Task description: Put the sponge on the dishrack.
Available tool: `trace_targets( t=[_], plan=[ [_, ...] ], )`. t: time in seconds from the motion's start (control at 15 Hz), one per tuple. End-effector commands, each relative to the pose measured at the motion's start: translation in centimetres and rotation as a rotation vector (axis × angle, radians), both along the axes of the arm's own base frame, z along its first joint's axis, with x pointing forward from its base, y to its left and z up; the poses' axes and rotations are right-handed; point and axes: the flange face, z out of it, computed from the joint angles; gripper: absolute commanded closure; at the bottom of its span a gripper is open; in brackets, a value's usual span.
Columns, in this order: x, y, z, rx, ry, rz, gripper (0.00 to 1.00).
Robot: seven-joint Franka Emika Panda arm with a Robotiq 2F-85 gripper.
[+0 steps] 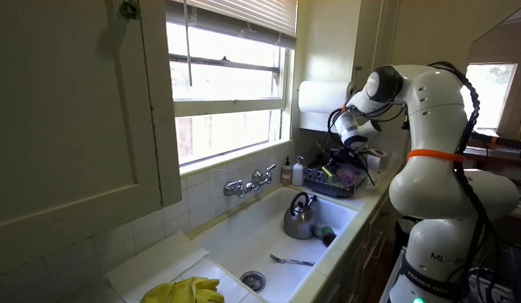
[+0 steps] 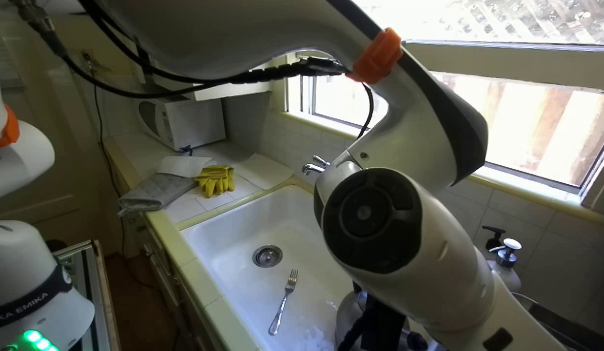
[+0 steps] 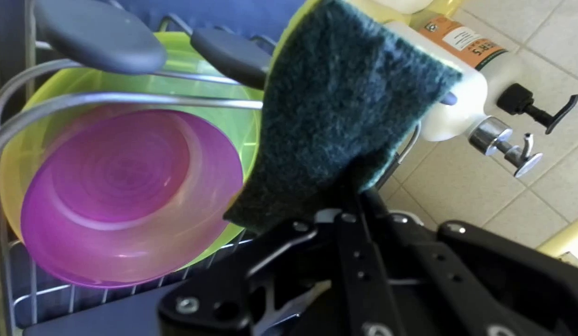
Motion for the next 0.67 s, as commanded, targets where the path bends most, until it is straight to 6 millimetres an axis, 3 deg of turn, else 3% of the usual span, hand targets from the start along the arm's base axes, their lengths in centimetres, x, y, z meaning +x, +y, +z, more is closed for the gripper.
trace_targets(
  t=[0.0,0.6],
  plan=[
    [0.38,1.02,-1.3,-0.022,-0.009,-0.006,0.98],
    [0.74,1.2,-0.62,-0.047,-0.078,-0.036,0.98]
  ],
)
